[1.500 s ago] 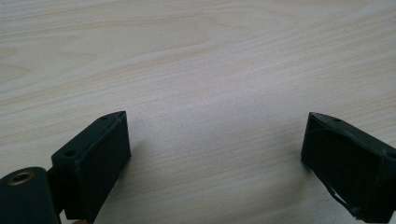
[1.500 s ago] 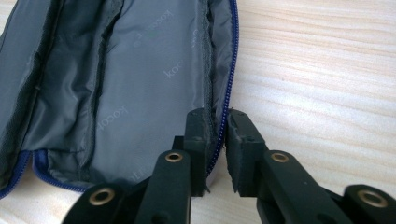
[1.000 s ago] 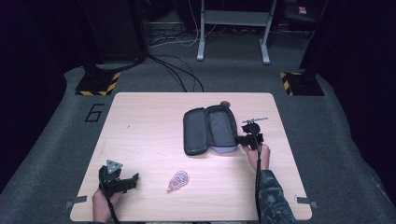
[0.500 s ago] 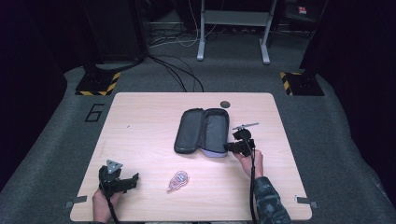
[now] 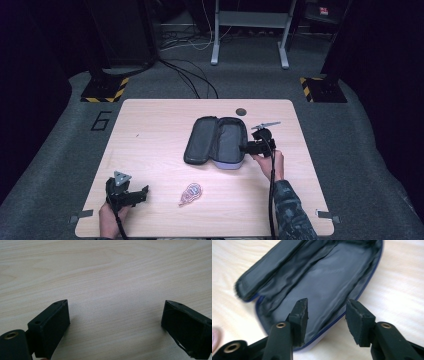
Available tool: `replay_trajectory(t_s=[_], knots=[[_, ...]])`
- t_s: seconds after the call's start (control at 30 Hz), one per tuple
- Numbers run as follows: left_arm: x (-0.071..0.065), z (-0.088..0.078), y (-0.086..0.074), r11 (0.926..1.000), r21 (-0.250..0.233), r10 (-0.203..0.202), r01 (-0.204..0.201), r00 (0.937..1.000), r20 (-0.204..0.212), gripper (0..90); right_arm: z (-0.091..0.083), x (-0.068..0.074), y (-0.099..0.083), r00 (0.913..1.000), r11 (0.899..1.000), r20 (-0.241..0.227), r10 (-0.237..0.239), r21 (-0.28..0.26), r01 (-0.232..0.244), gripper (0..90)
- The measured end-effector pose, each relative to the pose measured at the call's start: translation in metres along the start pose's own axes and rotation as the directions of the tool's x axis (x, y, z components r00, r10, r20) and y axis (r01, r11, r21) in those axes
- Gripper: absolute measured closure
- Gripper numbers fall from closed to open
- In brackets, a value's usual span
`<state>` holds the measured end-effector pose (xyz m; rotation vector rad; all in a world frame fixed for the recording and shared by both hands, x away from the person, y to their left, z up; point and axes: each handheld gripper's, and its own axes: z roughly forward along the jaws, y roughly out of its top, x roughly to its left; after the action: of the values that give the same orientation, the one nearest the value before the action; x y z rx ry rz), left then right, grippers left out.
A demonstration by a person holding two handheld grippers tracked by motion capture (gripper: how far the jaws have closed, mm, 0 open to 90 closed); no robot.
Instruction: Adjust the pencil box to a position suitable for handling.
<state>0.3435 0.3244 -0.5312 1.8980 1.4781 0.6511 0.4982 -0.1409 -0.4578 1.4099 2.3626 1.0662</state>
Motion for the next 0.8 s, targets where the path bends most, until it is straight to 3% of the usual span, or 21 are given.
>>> replay_trajectory(t_s=[0.1,0.2,0.27,0.4,0.5,0.53,0.57,0.63,0.8], knots=[[0.000,0.000,0.000,1.0000,0.003,-0.005,0.005,1.0000,0.004,8.1,0.006,-0.003,0.007,0.9987,1.000,0.048,-0.016,-0.004,0.016,50.2],[0.000,0.000,0.000,1.0000,0.000,-0.002,0.002,1.0000,0.002,8.1,0.013,-0.007,0.012,0.9978,1.000,0.066,-0.010,0.009,0.010,47.5],[0.000,0.000,0.000,1.0000,0.000,-0.002,0.002,1.0000,0.002,8.1,0.022,-0.010,0.019,0.9930,1.000,0.118,0.000,0.001,0.000,47.6],[0.000,0.000,0.000,1.0000,-0.001,-0.001,0.001,1.0000,0.002,8.1,0.034,-0.016,0.026,0.9914,1.000,0.131,0.012,0.016,-0.014,46.7],[0.000,0.000,0.000,1.0000,0.001,-0.001,0.001,1.0000,0.001,8.1,0.045,-0.014,0.030,0.9830,0.999,0.182,-0.019,0.038,0.012,48.2],[0.000,0.000,0.000,1.0000,0.000,-0.002,0.002,1.0000,0.002,8.1,0.049,-0.015,0.031,0.9827,0.998,0.184,-0.016,0.066,0.003,49.8],[0.000,0.000,0.000,1.0000,0.002,-0.004,0.004,1.0000,0.003,8.1,0.053,-0.017,0.031,0.9815,0.997,0.191,-0.004,0.074,-0.010,59.6],[0.000,0.000,0.000,1.0000,0.003,-0.005,0.005,1.0000,0.004,8.1,0.056,-0.018,0.031,0.9817,0.997,0.190,-0.005,0.081,-0.010,69.4],[0.000,0.000,0.000,1.0000,0.000,-0.001,0.001,1.0000,0.001,8.1,0.055,-0.021,0.027,0.9803,0.995,0.196,0.025,0.092,-0.044,83.0]])
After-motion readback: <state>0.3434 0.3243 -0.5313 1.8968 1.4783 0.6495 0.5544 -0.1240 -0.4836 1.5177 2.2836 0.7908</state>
